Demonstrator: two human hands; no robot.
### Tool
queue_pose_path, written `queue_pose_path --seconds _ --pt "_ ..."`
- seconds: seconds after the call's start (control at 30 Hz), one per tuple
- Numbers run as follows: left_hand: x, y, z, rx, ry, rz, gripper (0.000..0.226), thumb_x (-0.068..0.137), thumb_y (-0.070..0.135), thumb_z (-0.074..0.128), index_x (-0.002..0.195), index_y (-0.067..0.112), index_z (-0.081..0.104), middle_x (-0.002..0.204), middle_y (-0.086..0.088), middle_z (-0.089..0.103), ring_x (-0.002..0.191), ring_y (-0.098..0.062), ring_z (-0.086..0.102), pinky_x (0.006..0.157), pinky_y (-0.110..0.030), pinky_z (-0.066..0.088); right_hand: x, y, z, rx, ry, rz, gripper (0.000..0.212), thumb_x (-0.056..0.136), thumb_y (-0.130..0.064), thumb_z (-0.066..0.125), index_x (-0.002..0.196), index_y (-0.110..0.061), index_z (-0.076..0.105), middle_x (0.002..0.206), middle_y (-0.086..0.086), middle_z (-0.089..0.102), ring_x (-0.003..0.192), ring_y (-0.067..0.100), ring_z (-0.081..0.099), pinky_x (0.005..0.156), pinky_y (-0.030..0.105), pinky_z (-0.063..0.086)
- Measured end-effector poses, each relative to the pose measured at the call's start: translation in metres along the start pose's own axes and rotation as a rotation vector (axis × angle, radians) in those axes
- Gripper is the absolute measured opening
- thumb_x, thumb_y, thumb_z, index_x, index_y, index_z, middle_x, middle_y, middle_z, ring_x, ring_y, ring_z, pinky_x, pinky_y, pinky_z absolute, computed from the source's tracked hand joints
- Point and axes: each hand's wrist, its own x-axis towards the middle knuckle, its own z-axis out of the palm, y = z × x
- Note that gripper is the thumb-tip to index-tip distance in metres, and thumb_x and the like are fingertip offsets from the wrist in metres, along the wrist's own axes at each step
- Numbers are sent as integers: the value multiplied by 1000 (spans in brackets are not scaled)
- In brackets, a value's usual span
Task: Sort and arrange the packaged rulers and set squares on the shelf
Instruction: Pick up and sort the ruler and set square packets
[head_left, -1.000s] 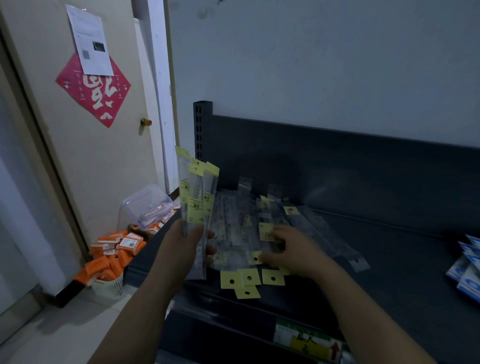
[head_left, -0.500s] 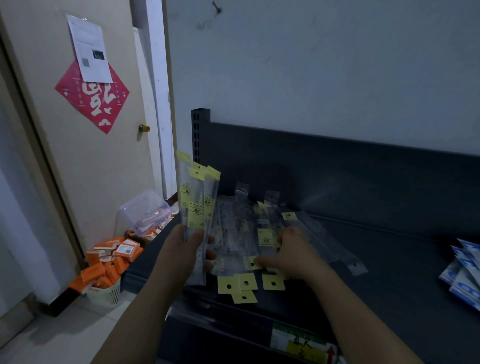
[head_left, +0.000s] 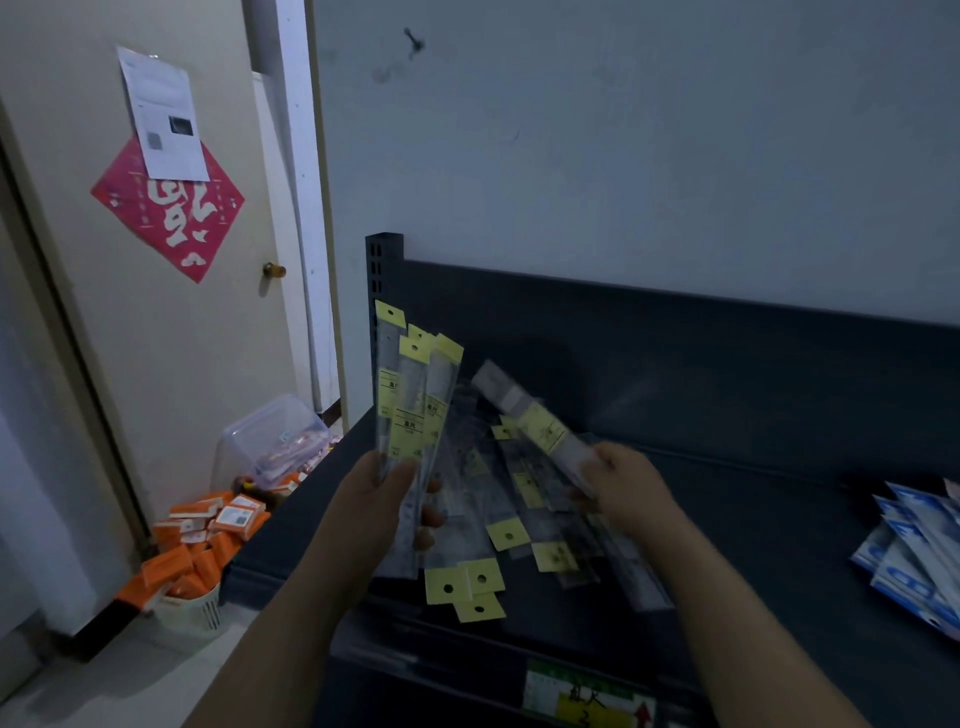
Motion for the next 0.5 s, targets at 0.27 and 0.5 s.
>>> queue_pose_path --seconds 0.27,0.5 --pt "12 5 20 -28 -51 -88 61 94 58 38 103 4 67 72 -15 67 53 -24 58 52 -30 44 -6 19 -72 383 -399 93 23 90 -6 59 111 -11 67 84 7 66 65 14 57 60 26 49" --pt "12 4 53 216 -264 -20 53 88 55 47 113 10 61 91 -11 74 72 -28 69 51 -29 50 10 37 -86 548 -117 127 18 84 -3 66 102 -9 64 78 6 65 64 11 57 61 21 50"
